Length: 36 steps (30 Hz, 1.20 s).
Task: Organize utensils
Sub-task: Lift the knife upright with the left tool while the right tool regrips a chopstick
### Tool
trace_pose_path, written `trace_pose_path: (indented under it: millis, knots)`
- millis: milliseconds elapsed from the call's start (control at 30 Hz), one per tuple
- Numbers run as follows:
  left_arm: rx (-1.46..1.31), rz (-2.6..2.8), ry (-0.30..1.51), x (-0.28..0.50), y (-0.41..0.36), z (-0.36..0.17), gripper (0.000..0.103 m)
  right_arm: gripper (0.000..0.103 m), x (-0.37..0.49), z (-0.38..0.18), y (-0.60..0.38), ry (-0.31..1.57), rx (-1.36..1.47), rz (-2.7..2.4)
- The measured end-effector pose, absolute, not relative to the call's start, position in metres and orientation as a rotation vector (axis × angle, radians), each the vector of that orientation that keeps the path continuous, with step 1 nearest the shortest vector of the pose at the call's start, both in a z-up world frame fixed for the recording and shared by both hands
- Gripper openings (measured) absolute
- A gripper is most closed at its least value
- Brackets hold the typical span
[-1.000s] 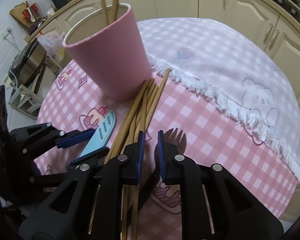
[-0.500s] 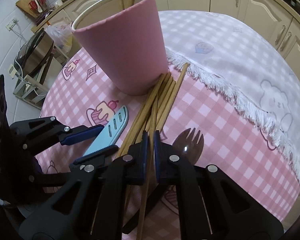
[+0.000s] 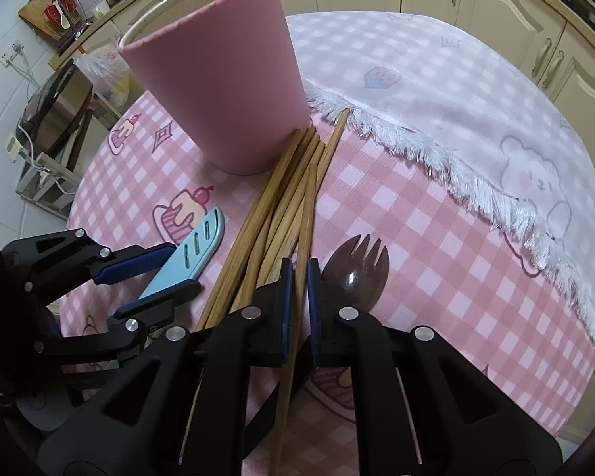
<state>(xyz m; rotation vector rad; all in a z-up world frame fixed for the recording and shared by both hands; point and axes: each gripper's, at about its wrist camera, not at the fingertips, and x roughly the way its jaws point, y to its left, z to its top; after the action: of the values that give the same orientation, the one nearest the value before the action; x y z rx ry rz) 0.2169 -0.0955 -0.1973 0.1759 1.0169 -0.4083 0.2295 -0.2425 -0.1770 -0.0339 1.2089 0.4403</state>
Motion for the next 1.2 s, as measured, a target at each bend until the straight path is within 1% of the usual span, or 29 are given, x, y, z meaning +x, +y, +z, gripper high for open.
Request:
trace_pose_path:
  millis: [233,400,467,600,633,667,700,900,1100,1133,1200]
  knots:
    - [0.118,-0.421,0.971,0.213,-0.082,-0.183,0.024,0.008,0.214,-0.156,-0.276,1.096,0.141,0.455]
    - [0.060,-0.442,0.867,0.199,-0.067,-0.156,0.024,0.007,0.195,-0.133,-0.298,0.972,0.260,0.475]
    - [0.043,-0.451,0.823,0.194,-0.062,-0.146,0.023,0.007,0.194,-0.129,-0.303,0.956,0.290,0.476]
    - [0.036,-0.454,0.801,0.195,-0.064,-0.139,0.023,0.009,0.207,-0.143,-0.286,1.059,0.160,0.439]
    - [0.037,-0.450,0.804,0.196,-0.064,-0.140,0.023,0.016,0.209,-0.145,-0.281,1.072,0.122,0.431]
    - [0.036,-0.448,0.808,0.197,-0.064,-0.141,0.023,0.029,0.212,-0.148,-0.275,1.080,0.079,0.430]
    - [0.033,-0.443,0.819,0.198,-0.064,-0.143,0.023,0.032,0.212,-0.150,-0.271,1.084,0.054,0.432]
    - [0.023,-0.439,0.840,0.197,-0.055,-0.148,0.023,0.032,0.219,-0.164,-0.245,1.139,-0.101,0.416]
    - [0.026,-0.442,0.844,0.197,-0.056,-0.150,0.024,0.031,0.226,-0.170,-0.219,1.157,-0.319,0.417]
    - [0.025,-0.441,0.846,0.198,-0.056,-0.151,0.024,0.030,0.227,-0.172,-0.213,1.162,-0.352,0.428]
    - [0.021,-0.439,0.847,0.198,-0.056,-0.151,0.023,0.021,0.230,-0.173,-0.212,1.179,-0.342,0.454]
